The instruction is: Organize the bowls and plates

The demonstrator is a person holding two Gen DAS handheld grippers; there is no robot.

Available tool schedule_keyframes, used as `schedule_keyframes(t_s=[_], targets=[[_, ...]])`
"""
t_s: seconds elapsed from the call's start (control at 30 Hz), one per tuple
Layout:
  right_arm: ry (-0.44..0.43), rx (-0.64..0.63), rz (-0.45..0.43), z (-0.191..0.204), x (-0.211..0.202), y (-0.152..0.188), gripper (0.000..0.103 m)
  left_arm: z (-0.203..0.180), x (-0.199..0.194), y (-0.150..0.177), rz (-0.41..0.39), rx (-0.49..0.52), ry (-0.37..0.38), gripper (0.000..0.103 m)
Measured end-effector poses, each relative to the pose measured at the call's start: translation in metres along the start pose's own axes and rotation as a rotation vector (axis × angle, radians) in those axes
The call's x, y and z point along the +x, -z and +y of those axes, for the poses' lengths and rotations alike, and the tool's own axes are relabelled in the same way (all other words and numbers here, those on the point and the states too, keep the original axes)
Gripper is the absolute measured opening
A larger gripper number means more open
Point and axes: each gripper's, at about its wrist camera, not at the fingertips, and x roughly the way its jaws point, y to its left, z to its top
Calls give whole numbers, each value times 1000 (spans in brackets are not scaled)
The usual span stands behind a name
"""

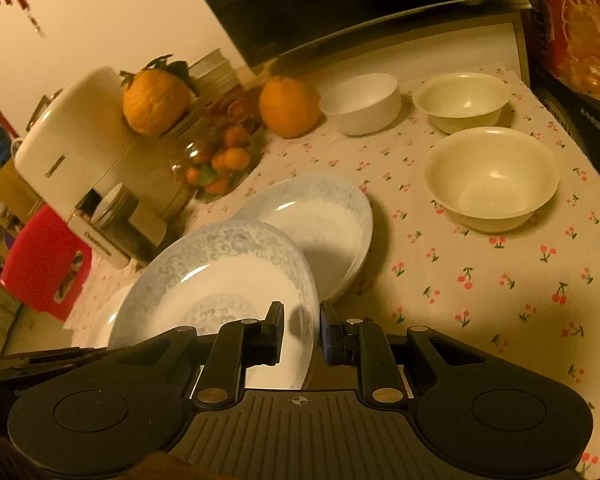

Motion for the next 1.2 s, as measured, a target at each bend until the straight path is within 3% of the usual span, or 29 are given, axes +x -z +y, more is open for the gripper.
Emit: schedule_keyframes(t_s=[0.43, 1.2], targets=[[39, 59, -3, -9, 32, -23, 19, 2, 32, -31, -34, -16, -87, 14], [106, 105, -20, -14, 60, -35, 19, 3, 69, -44, -38, 0, -185, 15]])
